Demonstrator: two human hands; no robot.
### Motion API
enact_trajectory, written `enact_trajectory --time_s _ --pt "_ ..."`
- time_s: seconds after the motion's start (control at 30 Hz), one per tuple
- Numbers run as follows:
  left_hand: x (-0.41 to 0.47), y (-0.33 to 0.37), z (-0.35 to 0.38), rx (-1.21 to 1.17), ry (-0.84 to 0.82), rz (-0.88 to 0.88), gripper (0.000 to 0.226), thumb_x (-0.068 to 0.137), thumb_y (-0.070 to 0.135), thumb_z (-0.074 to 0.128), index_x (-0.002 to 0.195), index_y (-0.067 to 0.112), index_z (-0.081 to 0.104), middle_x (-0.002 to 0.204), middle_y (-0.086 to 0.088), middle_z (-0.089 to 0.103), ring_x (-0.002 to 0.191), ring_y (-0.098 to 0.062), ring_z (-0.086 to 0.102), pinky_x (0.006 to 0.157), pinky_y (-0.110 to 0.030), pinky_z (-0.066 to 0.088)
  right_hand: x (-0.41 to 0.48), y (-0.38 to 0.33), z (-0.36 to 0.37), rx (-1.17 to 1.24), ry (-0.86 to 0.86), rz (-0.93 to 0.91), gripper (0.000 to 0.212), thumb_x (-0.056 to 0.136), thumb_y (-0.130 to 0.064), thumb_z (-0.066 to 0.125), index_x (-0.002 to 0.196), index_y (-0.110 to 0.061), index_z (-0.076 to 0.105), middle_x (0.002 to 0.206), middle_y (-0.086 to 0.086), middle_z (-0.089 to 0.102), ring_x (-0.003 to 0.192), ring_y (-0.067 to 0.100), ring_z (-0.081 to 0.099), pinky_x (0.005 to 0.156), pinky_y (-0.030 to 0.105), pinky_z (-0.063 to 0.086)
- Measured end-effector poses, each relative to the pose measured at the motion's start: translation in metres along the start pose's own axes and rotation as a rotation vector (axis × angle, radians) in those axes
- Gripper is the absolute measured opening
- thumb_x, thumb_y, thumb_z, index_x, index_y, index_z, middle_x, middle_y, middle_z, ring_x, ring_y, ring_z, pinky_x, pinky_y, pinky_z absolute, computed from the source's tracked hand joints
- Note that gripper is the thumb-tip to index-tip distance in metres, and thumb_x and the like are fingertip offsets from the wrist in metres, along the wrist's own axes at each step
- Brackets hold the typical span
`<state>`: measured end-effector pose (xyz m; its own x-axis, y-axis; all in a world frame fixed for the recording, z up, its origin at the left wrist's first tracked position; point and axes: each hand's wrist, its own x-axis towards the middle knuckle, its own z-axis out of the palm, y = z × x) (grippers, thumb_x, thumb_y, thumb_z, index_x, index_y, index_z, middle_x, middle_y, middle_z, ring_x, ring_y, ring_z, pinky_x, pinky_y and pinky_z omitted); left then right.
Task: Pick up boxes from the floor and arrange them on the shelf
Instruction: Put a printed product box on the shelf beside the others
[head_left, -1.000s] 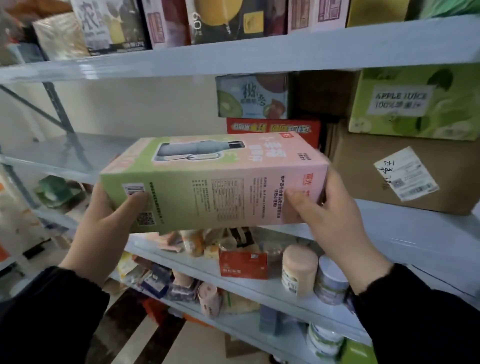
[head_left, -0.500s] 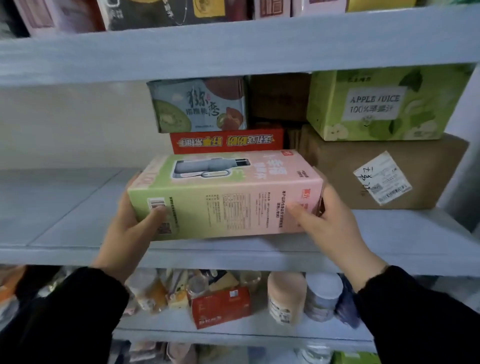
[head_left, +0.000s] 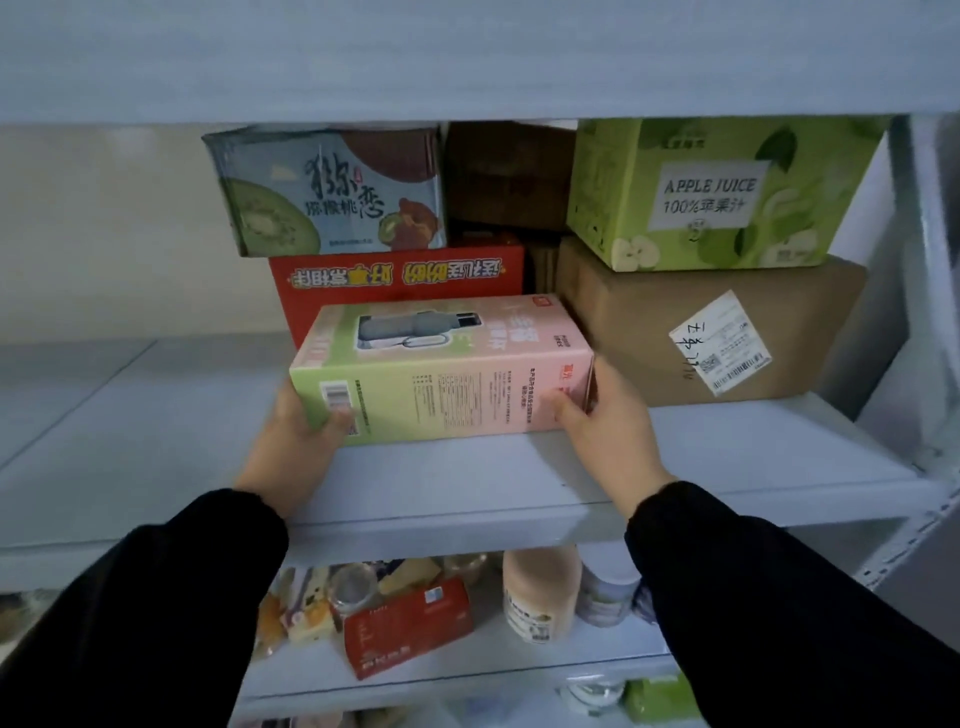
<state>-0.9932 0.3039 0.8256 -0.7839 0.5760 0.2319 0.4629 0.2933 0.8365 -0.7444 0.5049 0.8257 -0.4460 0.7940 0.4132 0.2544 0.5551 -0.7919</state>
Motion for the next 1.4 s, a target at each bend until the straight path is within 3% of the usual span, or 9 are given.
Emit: enact_trajectory --time_s 0.23,0.37,0.43,0.5,0.6,0.7,0.93,1.3,1.4 --pt "0.008 -0.002 0.012 0.235 0.062 -0.031 0.035 0.098 0.022 0.06 0.133 0.017 0.055 0.127 -0.012 0.067 0.114 -0.036 0.062 0.087 -0.038 0.046 0.019 0.024 0.008 -0.047 0.144 -0.003 0.029 0.091 -0.008 0.069 0.115 -0.011 0.052 0.111 0.009 0.055 0.095 0.021 0.056 0.085 0.04 0.051" --pt "0.004 -0.006 0.01 0.268 0.09 0.002 0.024 0.095 0.012 0.057 0.118 0.012 0.062 0.112 -0.012 0.071 0.101 -0.034 0.065 0.086 -0.04 0.05 0.017 0.024 0.009 -0.027 0.112 -0.022 0.02 0.091 -0.002 0.064 0.103 -0.01 0.05 0.108 0.01 0.055 0.089 0.018 0.054 0.082 0.033 0.049" --pt "0.0 -0.003 0.011 0.299 0.115 0.021 0.011 0.092 0.005 0.056 0.098 0.013 0.061 0.094 -0.01 0.064 0.084 -0.03 0.057 0.071 -0.033 0.04 0.017 0.024 0.009 -0.025 0.071 -0.025 0.021 0.092 -0.004 0.065 0.102 -0.014 0.05 0.108 0.008 0.055 0.087 0.016 0.055 0.078 0.025 0.047" --pt "-0.001 0.001 0.014 0.349 0.138 0.044 0.023 0.09 0.001 0.055 0.08 0.019 0.046 0.081 -0.005 0.051 0.072 -0.025 0.045 0.062 -0.032 0.028 0.017 0.024 0.008 -0.025 0.046 -0.02 0.022 0.092 -0.006 0.066 0.1 -0.017 0.05 0.107 0.006 0.055 0.083 0.011 0.054 0.07 0.015 0.041" --pt "-0.001 0.004 0.013 0.359 0.143 0.069 0.013 0.09 0.0 0.052 0.091 0.014 0.052 0.079 0.0 0.056 0.07 -0.024 0.047 0.061 -0.031 0.031 0.017 0.023 0.006 -0.016 0.049 -0.035 0.02 0.091 -0.005 0.065 0.099 -0.015 0.05 0.105 0.006 0.054 0.083 0.008 0.051 0.072 0.014 0.042" --pt "-0.001 0.001 0.014 0.368 0.135 0.111 0.025 0.09 -0.001 0.046 0.107 0.01 0.061 0.086 0.002 0.058 0.078 -0.025 0.05 0.068 -0.029 0.034 0.016 0.023 0.007 0.008 0.039 -0.045 0.022 0.088 -0.005 0.065 0.097 -0.015 0.049 0.101 0.005 0.054 0.091 0.023 0.055 0.081 0.033 0.05" --pt "-0.002 -0.001 0.018 0.343 0.117 0.109 0.025 0.09 0.001 0.045 0.085 0.026 0.045 0.067 0.016 0.051 0.071 -0.019 0.041 0.067 -0.025 0.03 0.019 0.032 0.011 0.055 0.038 -0.007 0.024 0.082 -0.011 0.067 0.099 -0.013 0.05 0.099 0.01 0.057 0.087 0.026 0.056 0.074 0.031 0.047" --pt "-0.004 -0.003 0.013 0.256 0.035 0.074 0.033 0.088 0.033 0.054 0.118 0.027 0.065 0.116 0.007 0.072 0.107 -0.019 0.064 0.09 -0.034 0.047 0.019 0.024 0.011 -0.037 -0.001 0.036 0.022 0.087 -0.027 0.066 0.105 -0.018 0.058 0.107 0.004 0.059 0.078 0.005 0.055 0.075 0.029 0.046" --pt "-0.002 -0.003 0.016 0.263 0.055 0.06 0.03 0.092 0.025 0.062 0.122 0.022 0.065 0.12 -0.001 0.07 0.112 -0.024 0.063 0.09 -0.034 0.046 0.017 0.02 0.011 -0.095 -0.046 0.028 0.015 0.088 -0.029 0.065 0.1 -0.019 0.064 0.107 0.002 0.06 0.082 0.002 0.056 0.078 0.029 0.047"
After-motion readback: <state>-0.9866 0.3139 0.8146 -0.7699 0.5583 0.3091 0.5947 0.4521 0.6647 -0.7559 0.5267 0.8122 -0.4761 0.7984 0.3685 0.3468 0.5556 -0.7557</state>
